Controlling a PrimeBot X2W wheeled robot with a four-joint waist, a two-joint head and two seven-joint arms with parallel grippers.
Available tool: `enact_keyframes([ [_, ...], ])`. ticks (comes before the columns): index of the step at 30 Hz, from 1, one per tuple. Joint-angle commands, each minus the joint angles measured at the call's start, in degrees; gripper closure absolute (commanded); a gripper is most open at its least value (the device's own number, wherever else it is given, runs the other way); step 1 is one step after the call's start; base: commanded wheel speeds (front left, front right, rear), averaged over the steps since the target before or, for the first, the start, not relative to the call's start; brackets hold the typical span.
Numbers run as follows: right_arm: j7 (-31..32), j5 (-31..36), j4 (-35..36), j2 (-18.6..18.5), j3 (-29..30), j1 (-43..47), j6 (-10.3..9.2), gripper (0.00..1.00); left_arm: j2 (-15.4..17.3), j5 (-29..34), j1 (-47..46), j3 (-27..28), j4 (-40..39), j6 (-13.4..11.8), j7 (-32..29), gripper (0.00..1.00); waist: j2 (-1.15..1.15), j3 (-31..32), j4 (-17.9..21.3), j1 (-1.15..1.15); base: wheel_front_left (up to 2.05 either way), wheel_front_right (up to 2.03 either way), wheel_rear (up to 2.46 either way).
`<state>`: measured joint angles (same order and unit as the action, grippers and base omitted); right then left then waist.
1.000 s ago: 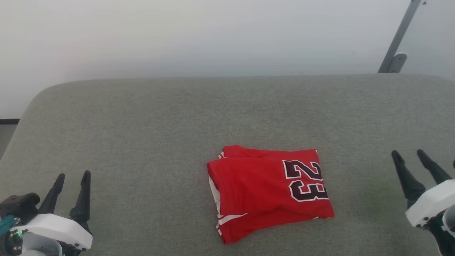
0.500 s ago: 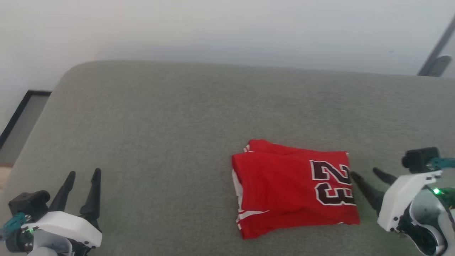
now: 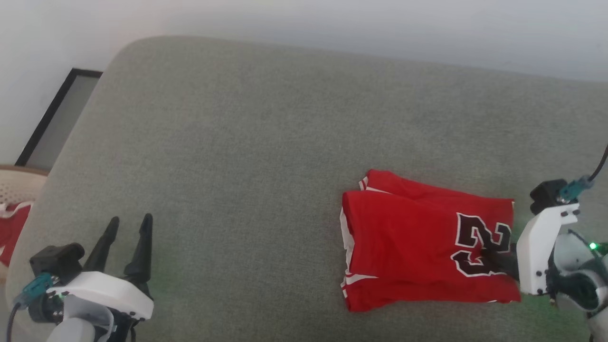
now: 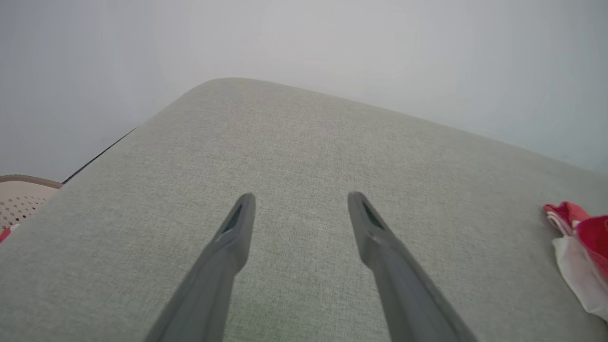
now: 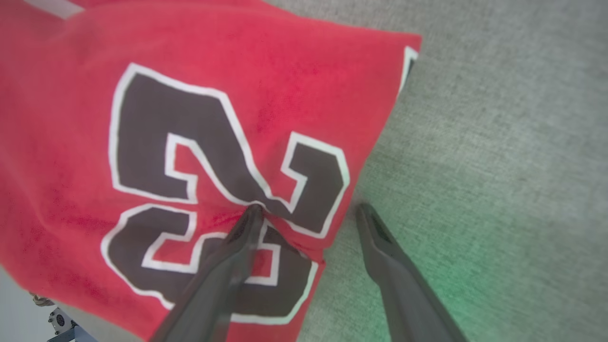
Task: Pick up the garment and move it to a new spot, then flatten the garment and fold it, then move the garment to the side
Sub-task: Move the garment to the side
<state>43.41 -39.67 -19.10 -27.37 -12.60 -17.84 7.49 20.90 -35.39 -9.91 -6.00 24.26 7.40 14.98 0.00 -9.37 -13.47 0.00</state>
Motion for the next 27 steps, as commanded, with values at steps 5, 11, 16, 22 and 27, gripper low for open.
enact_keyframes([
  [5,7.26,1.28,-1.99,3.27,1.11,-0.02,0.01,0.46,-1.00,0.00,-1.88,-0.42,0.25,0.09,0.23,0.00,0.00,-2.60,-1.52,0.00,0.00,0.00,0.00],
  [11,8.75,2.31,0.40,4.02,2.89,0.11,0.01,1.00,-1.19,0.01,-2.26,-0.03,0.19,0.09,0.22,0.00,0.00,-3.46,-1.22,0.00,0.00,0.00,0.00],
  [16,8.24,3.51,3.14,3.66,6.20,-1.19,-0.01,1.00,-1.37,0.10,-3.11,0.12,-0.17,0.09,0.23,0.00,0.00,-3.83,0.03,0.00,0.00,0.00,0.00],
  [22,6.81,4.80,5.68,1.32,9.37,-3.72,-0.02,1.00,-1.05,0.23,-4.61,-0.78,-0.49,0.09,0.23,0.00,0.00,-4.36,2.25,0.00,0.00,0.00,0.00],
  [27,4.72,7.07,5.23,-1.05,11.59,-7.13,0.01,1.00,-0.94,0.13,-6.45,-2.29,-0.65,0.09,0.23,0.00,0.00,-4.97,5.02,0.00,0.00,0.00,0.00],
])
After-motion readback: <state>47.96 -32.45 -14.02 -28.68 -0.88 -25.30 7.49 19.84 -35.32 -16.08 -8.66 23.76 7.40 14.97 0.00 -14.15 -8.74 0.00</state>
